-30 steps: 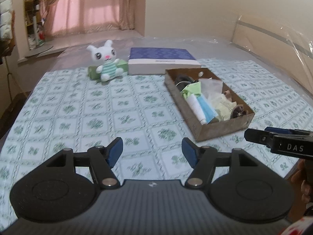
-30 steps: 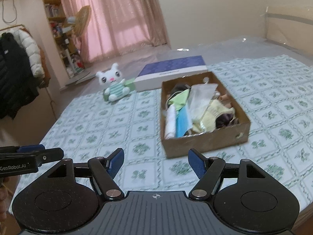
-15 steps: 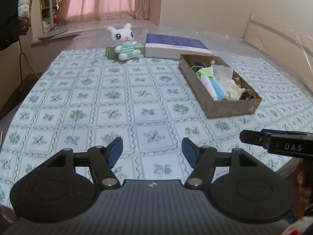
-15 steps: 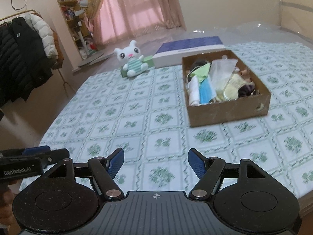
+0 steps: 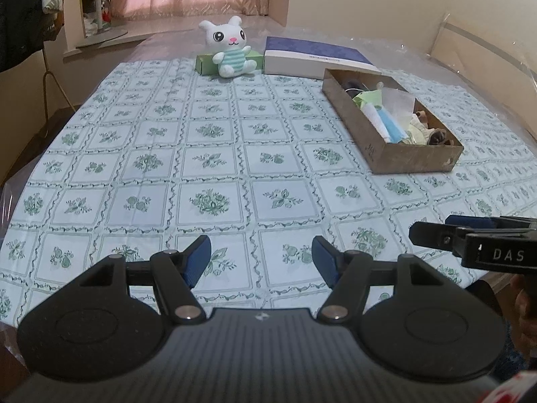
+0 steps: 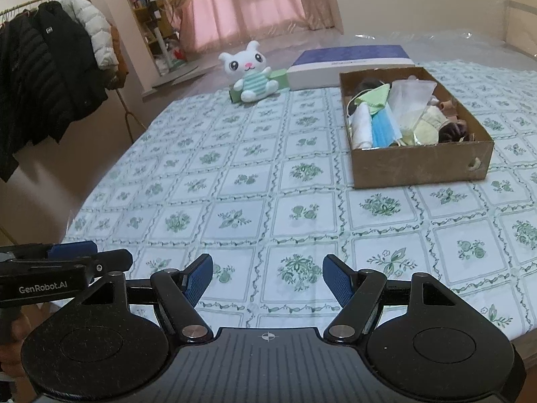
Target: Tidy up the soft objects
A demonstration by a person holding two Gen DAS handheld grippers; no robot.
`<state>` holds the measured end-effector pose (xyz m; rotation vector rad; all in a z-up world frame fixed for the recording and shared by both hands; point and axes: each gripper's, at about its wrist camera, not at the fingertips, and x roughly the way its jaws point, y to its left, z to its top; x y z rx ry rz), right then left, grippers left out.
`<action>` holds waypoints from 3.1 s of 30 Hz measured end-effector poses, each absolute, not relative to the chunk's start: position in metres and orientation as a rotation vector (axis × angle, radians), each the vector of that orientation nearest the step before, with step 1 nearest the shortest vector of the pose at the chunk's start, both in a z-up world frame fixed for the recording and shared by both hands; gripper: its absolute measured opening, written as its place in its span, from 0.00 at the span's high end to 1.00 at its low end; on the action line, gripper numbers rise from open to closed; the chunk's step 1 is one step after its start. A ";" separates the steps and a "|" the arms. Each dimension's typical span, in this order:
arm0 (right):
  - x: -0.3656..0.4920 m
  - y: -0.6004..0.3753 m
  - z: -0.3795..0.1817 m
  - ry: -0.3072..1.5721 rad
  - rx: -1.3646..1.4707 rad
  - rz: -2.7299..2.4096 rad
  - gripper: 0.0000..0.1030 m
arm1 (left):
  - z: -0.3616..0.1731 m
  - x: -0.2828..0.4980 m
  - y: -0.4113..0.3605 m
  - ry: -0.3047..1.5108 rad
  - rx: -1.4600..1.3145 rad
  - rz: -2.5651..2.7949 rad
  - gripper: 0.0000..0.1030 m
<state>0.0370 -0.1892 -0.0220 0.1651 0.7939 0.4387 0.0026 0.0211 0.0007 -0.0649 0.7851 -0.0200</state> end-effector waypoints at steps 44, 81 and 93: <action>0.050 -0.161 -0.043 0.847 0.125 0.487 0.30 | -0.017 0.009 0.033 0.834 -0.081 0.006 0.38; 0.049 -0.161 -0.042 0.845 0.123 0.483 0.30 | -0.017 0.009 0.033 0.833 -0.081 0.005 0.38; 0.049 -0.161 -0.042 0.845 0.123 0.484 0.30 | -0.017 0.009 0.033 0.832 -0.082 0.008 0.38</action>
